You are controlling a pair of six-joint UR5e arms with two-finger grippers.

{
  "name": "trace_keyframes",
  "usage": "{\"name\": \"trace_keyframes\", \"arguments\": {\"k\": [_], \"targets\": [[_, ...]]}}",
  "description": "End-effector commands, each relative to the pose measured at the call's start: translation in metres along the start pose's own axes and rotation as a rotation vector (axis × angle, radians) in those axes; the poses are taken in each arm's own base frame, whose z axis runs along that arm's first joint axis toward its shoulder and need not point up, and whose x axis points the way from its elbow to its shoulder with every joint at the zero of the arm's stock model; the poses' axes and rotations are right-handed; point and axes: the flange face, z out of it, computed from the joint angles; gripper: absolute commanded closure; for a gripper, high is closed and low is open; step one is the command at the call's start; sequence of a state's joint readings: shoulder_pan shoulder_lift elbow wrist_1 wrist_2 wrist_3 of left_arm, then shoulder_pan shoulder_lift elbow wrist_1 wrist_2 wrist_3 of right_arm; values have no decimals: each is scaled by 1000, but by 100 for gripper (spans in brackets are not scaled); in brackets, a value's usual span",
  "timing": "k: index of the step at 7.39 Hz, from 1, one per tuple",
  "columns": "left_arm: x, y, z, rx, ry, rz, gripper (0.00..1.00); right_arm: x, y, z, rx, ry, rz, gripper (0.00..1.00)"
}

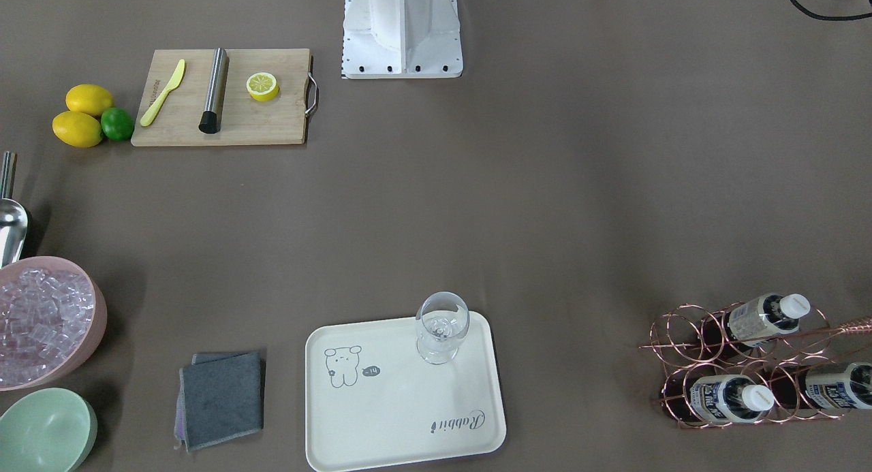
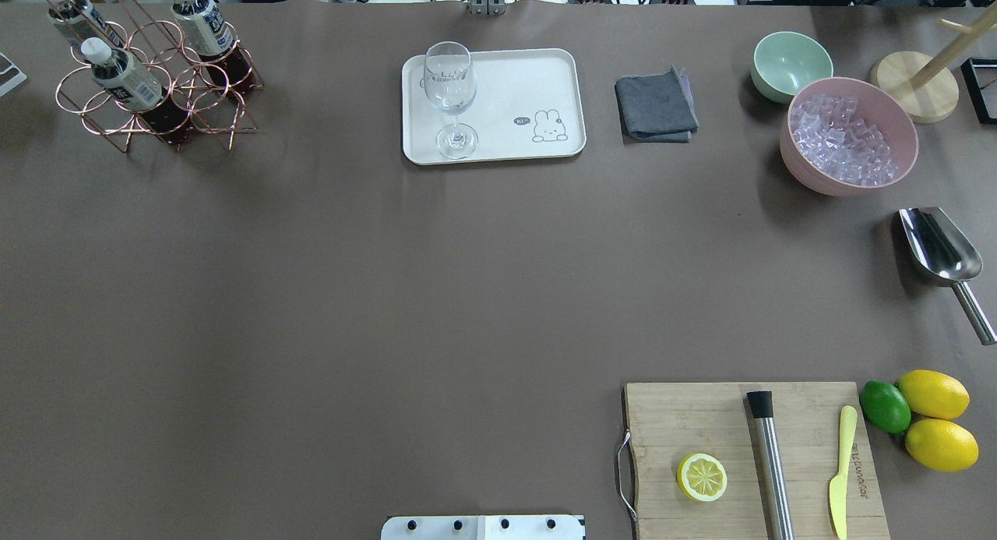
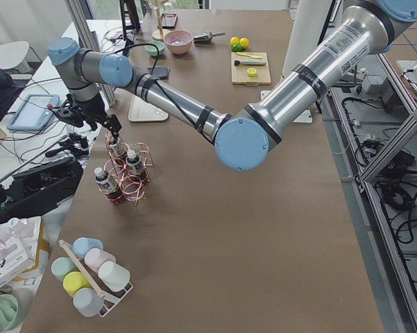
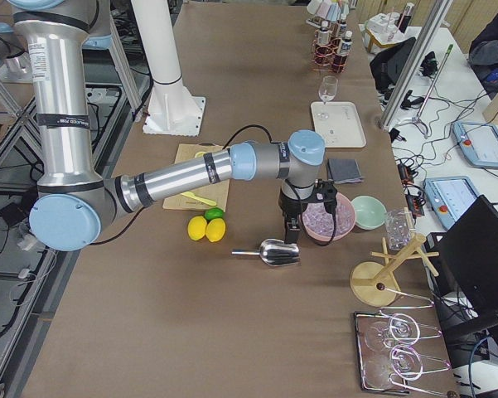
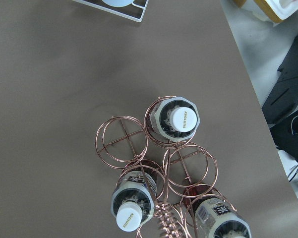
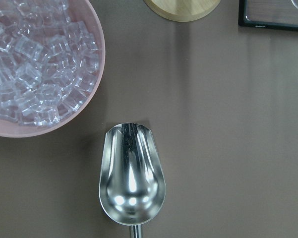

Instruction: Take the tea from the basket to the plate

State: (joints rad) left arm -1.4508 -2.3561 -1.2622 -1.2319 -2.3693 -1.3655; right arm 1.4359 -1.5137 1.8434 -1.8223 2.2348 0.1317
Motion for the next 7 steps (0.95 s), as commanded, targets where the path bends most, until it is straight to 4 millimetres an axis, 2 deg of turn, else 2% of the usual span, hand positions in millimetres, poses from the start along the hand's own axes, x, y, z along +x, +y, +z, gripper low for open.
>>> {"name": "trace_keyframes", "arguments": {"k": [1, 4, 7], "targets": [[1, -4, 13, 8, 10, -92, 3, -1, -7, 6, 28, 4, -4, 0], [-7, -23, 30, 10, 56, -185, 3, -1, -7, 5, 30, 6, -17, 0], [2, -25, 44, 7, 51, -192, 3, 2, -4, 10, 19, -2, -13, 0]]}}
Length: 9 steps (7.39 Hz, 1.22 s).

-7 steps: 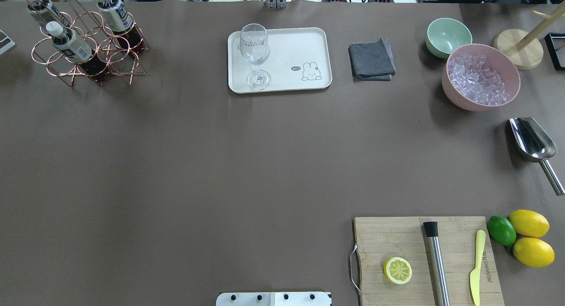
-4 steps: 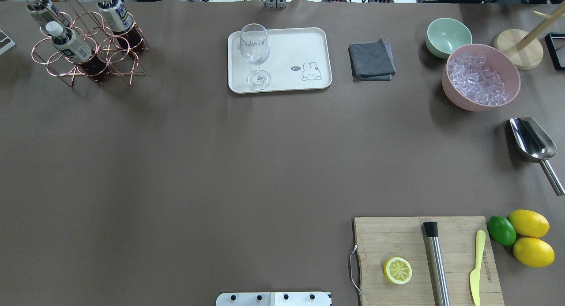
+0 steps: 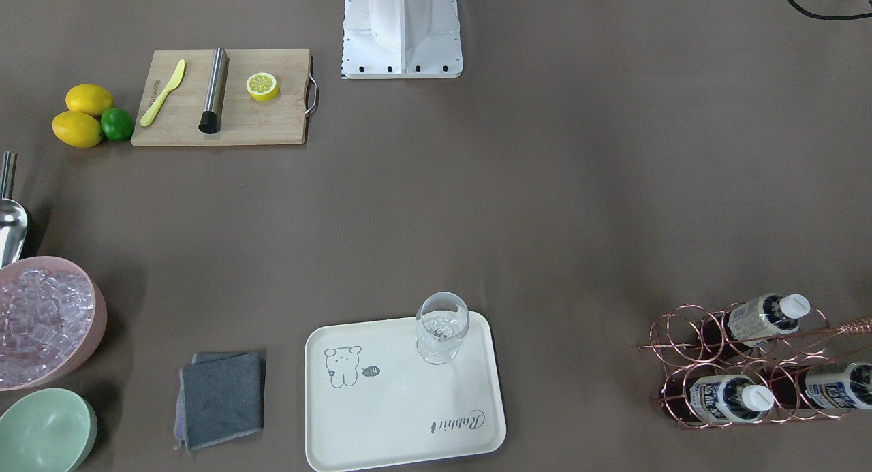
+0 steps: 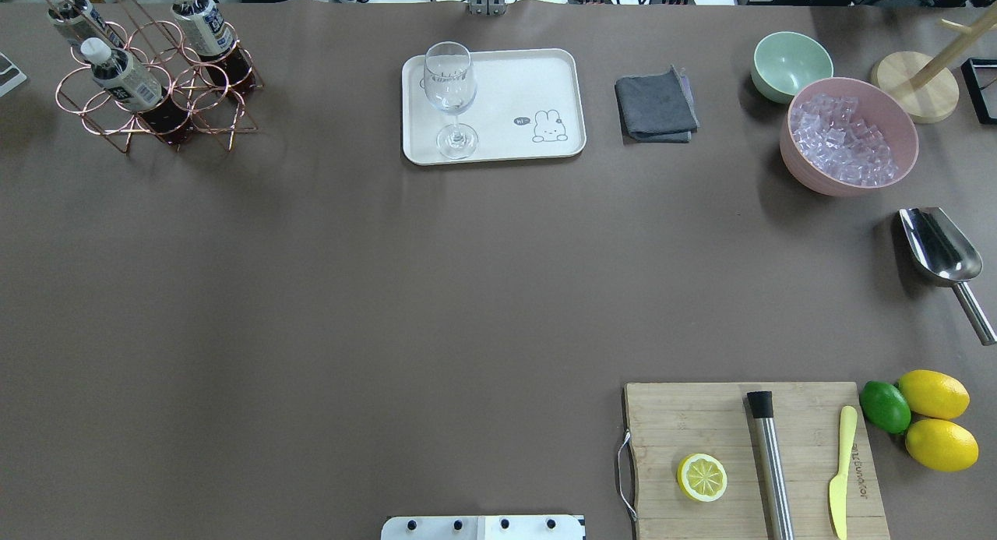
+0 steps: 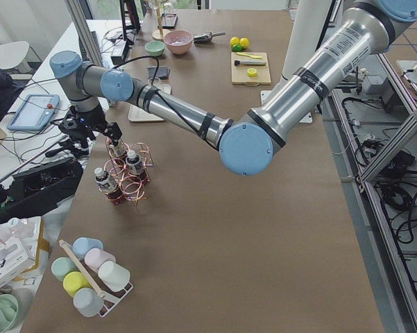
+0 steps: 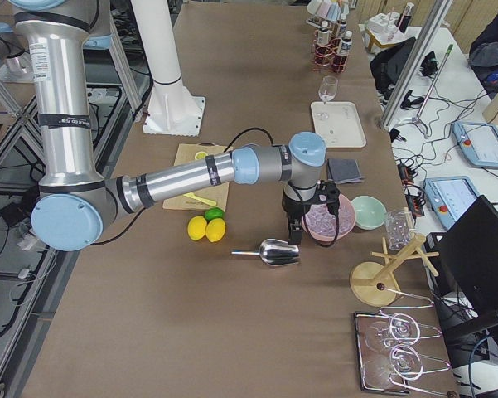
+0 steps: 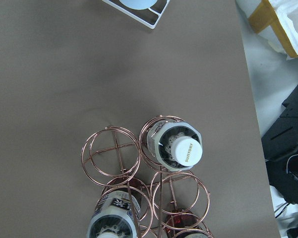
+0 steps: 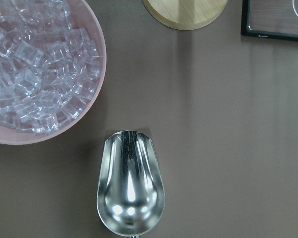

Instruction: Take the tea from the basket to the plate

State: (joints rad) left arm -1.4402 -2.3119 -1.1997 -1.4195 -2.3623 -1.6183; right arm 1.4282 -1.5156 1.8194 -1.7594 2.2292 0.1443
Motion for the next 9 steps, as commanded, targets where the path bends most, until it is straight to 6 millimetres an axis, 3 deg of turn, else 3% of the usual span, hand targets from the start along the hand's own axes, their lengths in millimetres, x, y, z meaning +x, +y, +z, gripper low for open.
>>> {"name": "trace_keyframes", "arguments": {"k": [1, 5, 7, 9], "targets": [[9, 16, 10, -6, -1, -6, 3, 0, 0, 1, -5, -5, 3, 0], [20, 42, 2, -13, 11, -7, 8, 0, 0, 1, -4, -8, 2, 0], [18, 42, 6, -15, 5, -13, 9, -1, -1, 0, -1, -6, 0, 0], [17, 43, 6, -17, 6, -11, 26, -1, -1, 0, -2, -7, 1, 0]]}}
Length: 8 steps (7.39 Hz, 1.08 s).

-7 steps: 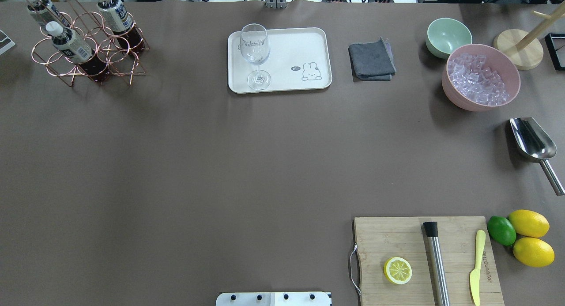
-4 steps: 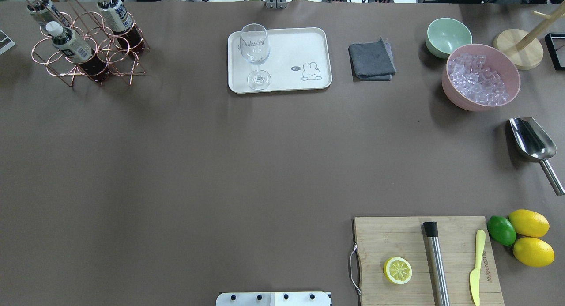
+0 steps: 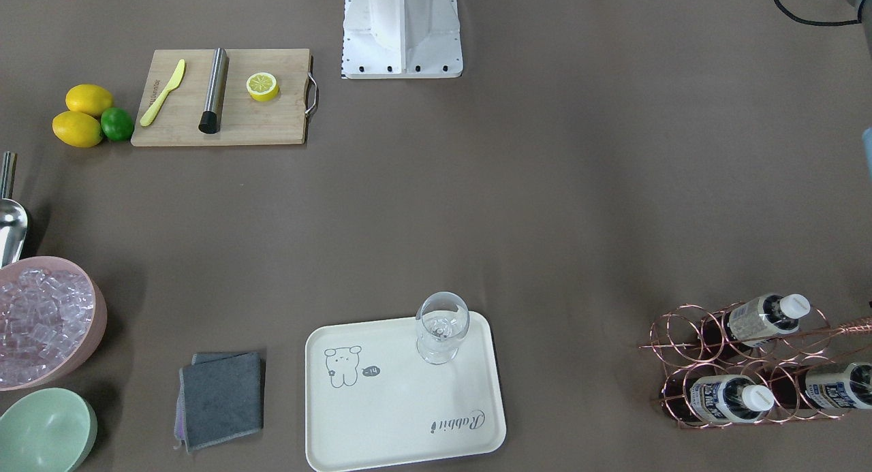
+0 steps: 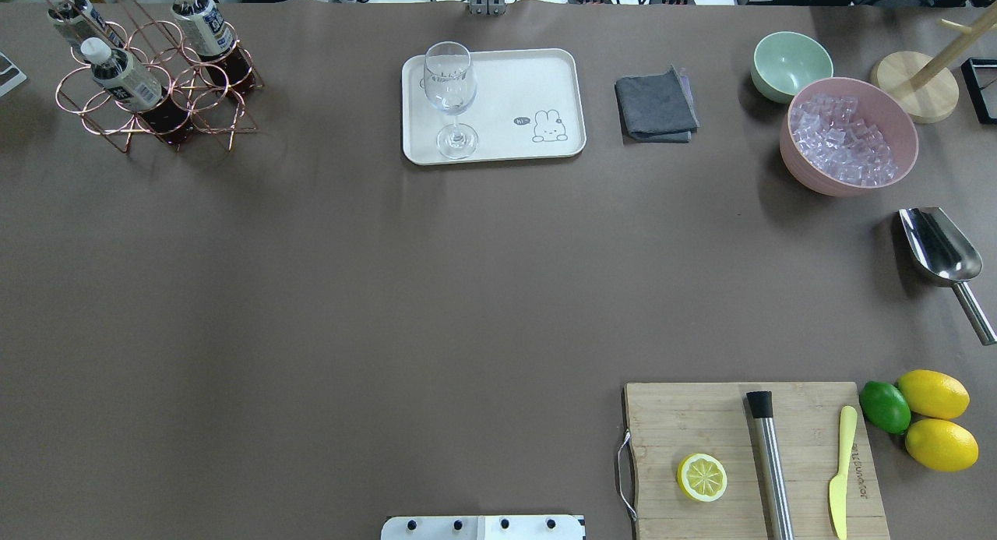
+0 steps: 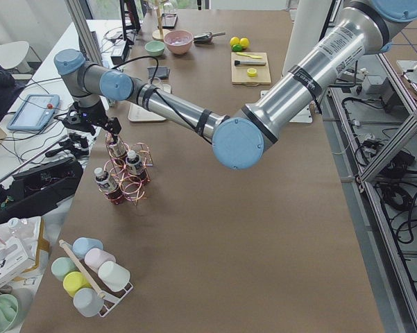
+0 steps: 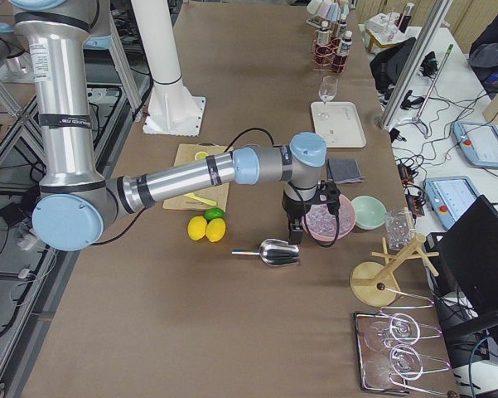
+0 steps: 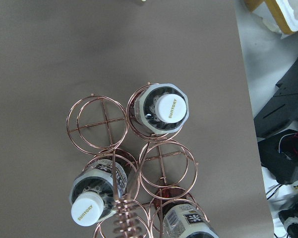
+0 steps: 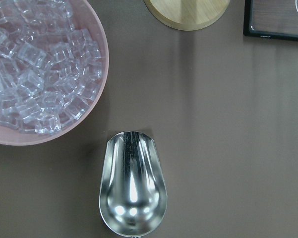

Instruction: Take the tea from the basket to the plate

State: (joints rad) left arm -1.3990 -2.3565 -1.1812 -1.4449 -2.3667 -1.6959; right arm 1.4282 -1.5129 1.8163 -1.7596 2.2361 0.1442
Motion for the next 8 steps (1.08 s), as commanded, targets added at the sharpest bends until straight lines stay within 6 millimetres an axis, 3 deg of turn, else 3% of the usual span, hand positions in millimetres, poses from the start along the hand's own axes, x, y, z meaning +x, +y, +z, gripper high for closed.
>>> {"name": "trace_keyframes", "arguments": {"k": [1, 2, 3, 5, 6, 8], "targets": [[-3, -1, 3, -2, -4, -2, 35, 0, 0, 0, -1, 0, 1, 0], [-8, -2, 5, -11, -5, 2, 38, 3, 2, 3, -6, 4, 5, 0], [-11, -2, 6, -19, -5, 4, 52, 5, 4, 4, -9, 7, 8, 0], [-12, 4, 1, -46, -5, 10, 92, 5, 5, 5, -12, 8, 10, 0], [-14, 7, -7, -59, -13, 3, 100, 5, 5, 5, -12, 8, 10, 0], [-22, 6, -38, -53, -25, 20, 100, 4, 5, 5, -11, 3, 9, 0]]}}
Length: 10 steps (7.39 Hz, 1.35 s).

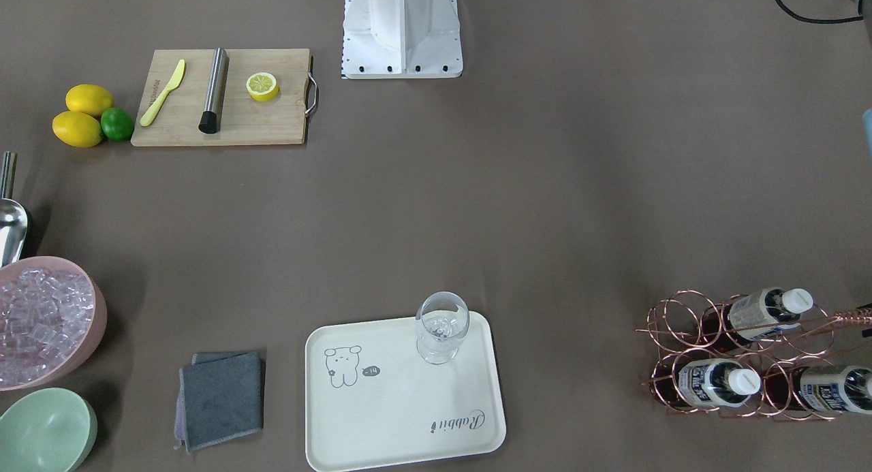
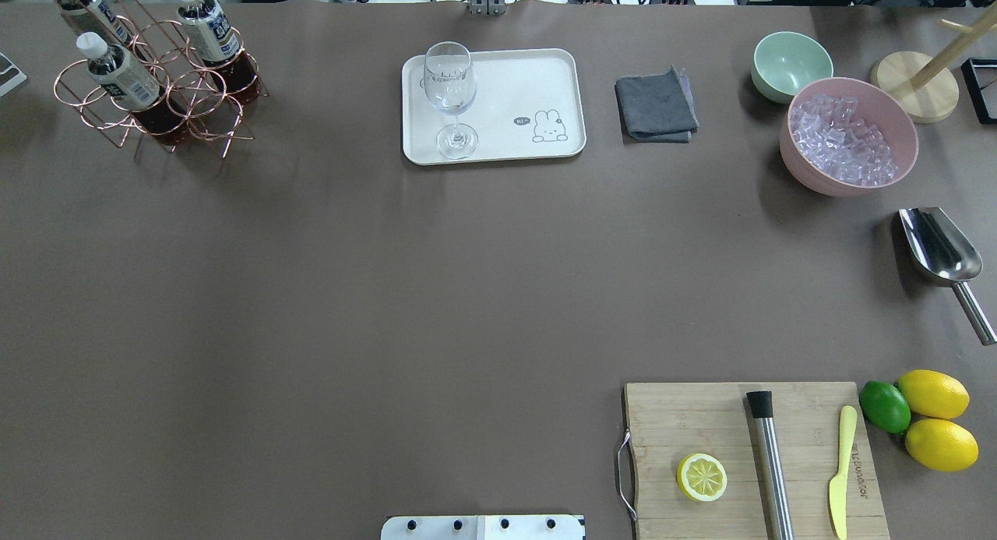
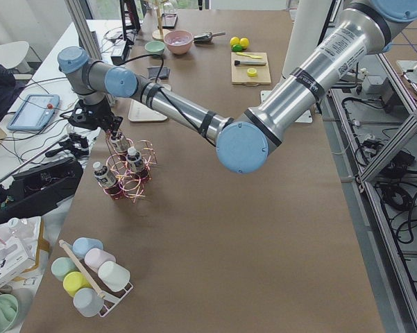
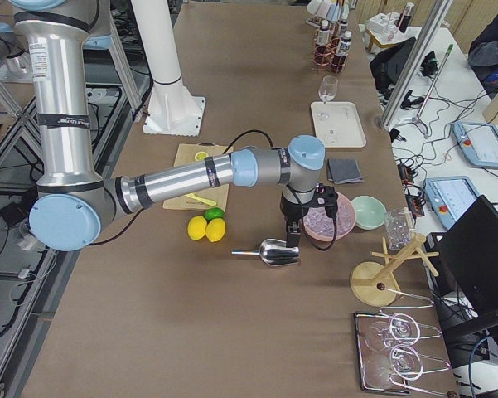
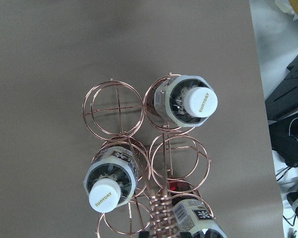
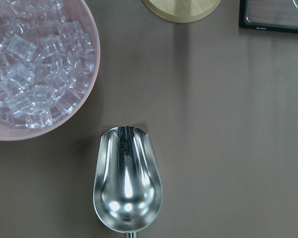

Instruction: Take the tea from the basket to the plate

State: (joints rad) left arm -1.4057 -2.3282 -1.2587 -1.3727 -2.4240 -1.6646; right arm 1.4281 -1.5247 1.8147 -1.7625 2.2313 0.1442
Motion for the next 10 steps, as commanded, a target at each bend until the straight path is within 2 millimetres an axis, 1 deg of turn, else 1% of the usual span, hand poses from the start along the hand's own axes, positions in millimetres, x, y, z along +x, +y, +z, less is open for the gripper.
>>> {"name": "trace_keyframes", "arguments": {"k": [1, 2, 3, 4, 5, 6, 7, 8, 9, 10], "targets": [[-13, 7, -64, 5, -2, 7, 100, -1, -1, -1, 3, -4, -3, 0], [-37, 29, -104, 9, 21, 13, 100, -1, -1, -1, 4, 0, -3, 0], [-68, 68, -138, 10, 37, 26, 100, -1, -1, -1, 3, -1, -3, 0], [-102, 99, -158, 1, 49, 30, 100, -1, -1, -1, 2, -1, -2, 0], [-126, 113, -162, -65, 67, -28, 100, 0, -1, -1, 1, 1, -1, 0], [-145, 121, -164, -102, 79, -63, 100, -1, -1, -1, 2, 1, -2, 0], [-158, 137, -170, -109, 97, -42, 100, 0, -1, 0, 1, 2, -1, 0], [-164, 163, -157, -128, 78, -72, 100, 1, -1, 1, -1, 1, 1, 0], [-183, 198, -144, -152, 76, -49, 100, 1, -1, 2, -2, 1, 2, 0], [-204, 213, -143, -172, 88, -40, 100, 1, -1, 1, -1, 1, 1, 0]]}}
